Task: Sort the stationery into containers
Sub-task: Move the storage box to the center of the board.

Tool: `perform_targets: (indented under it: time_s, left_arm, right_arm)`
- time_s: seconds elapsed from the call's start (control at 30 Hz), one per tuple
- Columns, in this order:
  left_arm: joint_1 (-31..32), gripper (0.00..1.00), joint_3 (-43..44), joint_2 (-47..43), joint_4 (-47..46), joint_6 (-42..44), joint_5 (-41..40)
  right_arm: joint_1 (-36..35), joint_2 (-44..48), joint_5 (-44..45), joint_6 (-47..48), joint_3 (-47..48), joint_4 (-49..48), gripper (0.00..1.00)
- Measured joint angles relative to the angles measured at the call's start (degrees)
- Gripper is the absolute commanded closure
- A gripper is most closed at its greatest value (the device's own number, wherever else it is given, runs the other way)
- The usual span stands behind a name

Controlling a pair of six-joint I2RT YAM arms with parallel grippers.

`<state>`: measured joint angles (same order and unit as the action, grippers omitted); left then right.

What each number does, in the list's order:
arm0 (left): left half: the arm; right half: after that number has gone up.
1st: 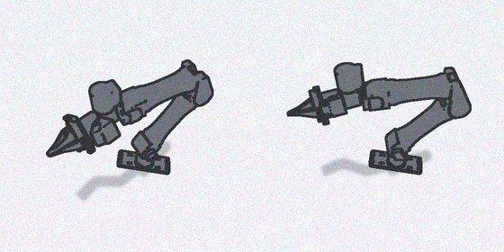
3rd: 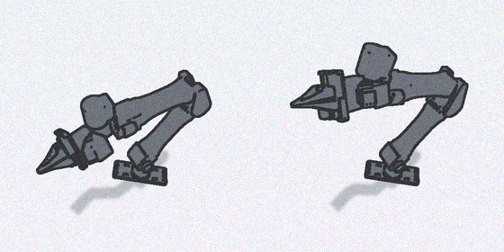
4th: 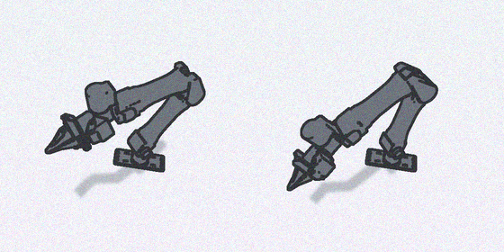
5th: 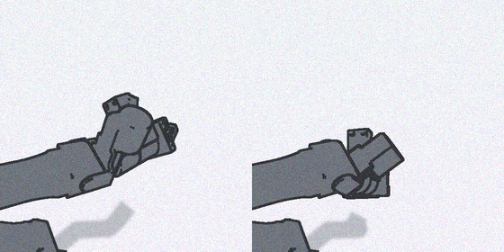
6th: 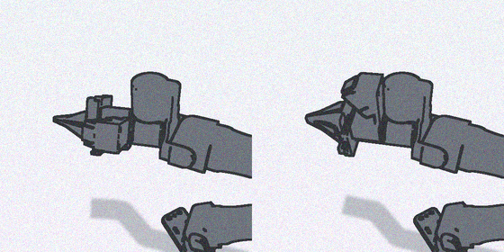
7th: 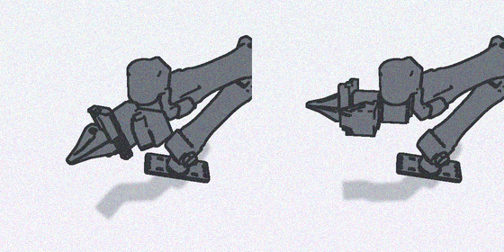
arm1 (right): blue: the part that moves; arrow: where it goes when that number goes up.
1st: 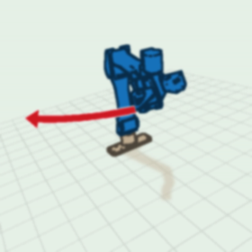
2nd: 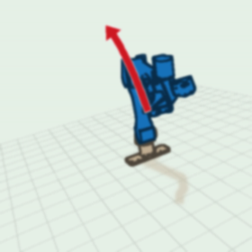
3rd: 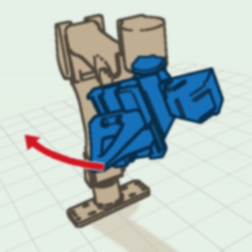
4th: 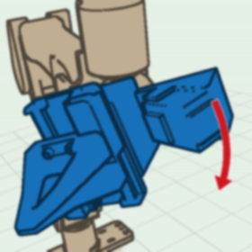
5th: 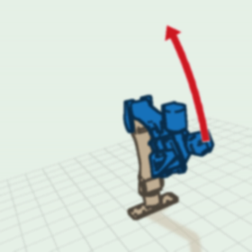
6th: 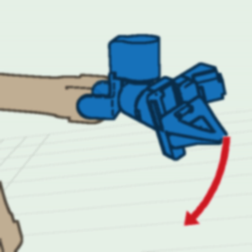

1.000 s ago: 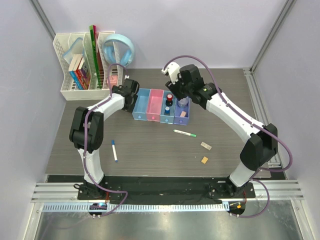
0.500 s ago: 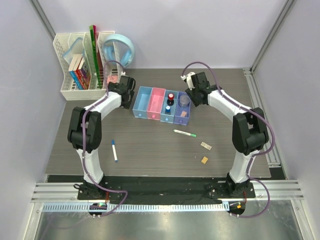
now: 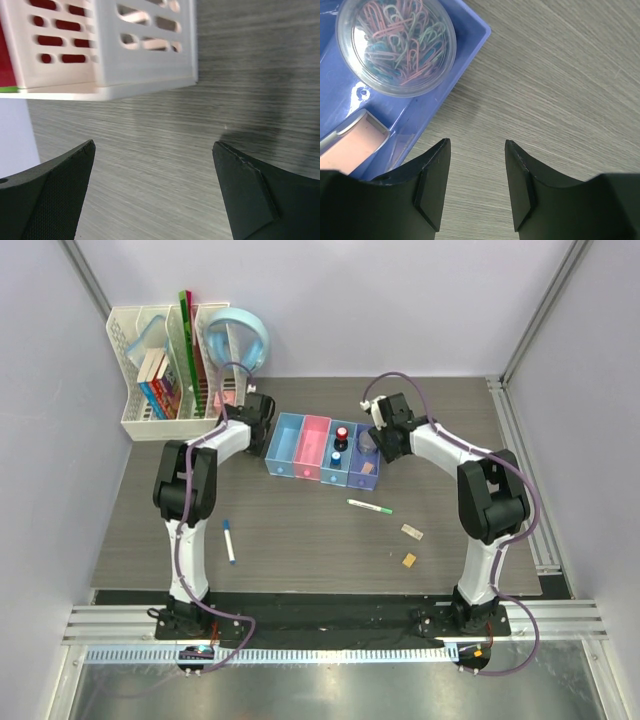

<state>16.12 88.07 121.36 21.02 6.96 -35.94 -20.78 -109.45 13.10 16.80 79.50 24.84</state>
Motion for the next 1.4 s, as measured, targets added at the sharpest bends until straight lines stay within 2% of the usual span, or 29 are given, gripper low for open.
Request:
perform_targets:
  time_s: [0.37,0.57,1.4]
  left_arm:
    - [1.18,0.03,0.2,1.14,-0.57,0.59,2.16]
    - [1.6,0.03,-1.99,-0.2,-1.22,0.5,2.32]
    - [7.76,0.02,-3.91,-2.69,0.44,-2.14,2.12]
  right_arm:
    - [0.24,-3.08,-1.81,-2.69,0.09,-0.85,0.48]
    - [1.18,-6.1,-1.09,-3.72,3.34,-0.74,0.48]
    - [5.51,-7.26,-0.11,-3.3,8.0,-1.84,0.45]
